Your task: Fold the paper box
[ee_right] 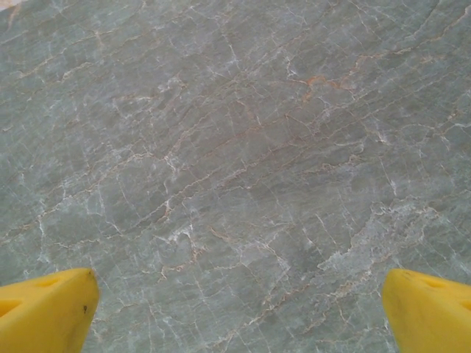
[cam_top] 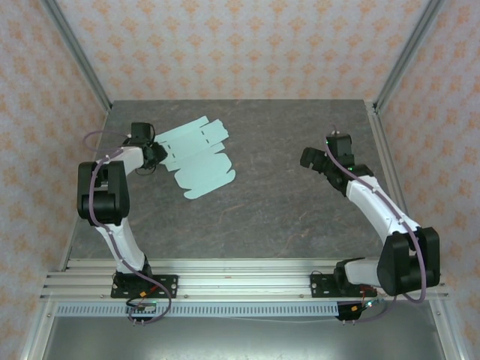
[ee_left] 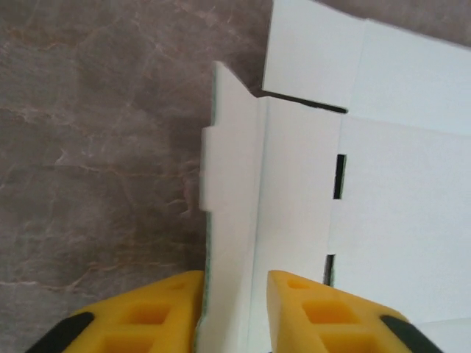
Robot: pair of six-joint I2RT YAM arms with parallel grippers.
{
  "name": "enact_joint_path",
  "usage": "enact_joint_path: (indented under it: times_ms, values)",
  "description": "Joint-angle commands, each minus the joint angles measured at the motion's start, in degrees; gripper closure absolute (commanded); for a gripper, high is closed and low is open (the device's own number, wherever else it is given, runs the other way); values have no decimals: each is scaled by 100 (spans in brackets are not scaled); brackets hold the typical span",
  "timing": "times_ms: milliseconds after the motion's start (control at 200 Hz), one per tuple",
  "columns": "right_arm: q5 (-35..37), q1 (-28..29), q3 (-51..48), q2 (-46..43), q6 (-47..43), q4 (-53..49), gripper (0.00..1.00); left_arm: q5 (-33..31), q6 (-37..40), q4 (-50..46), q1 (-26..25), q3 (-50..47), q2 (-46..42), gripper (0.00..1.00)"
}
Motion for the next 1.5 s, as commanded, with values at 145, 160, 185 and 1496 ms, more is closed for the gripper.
enact_joint_path:
  times_ms: [145,160,185,1496]
  values:
    - [-818,61,504,303,-170,2,1,249,1570,433,-595,155,-389,100]
    - [-887,65,532,320,-197,8,1,281,1696,463,-651,137,-431,100]
    - [-1016,79,595,355,-242,12,1,314,1908,525,-730,102,-509,100]
    - [-4927,716,7199,4754,-4537,-4475,29,3765,4167,1820,-1466,-749,-2349,100]
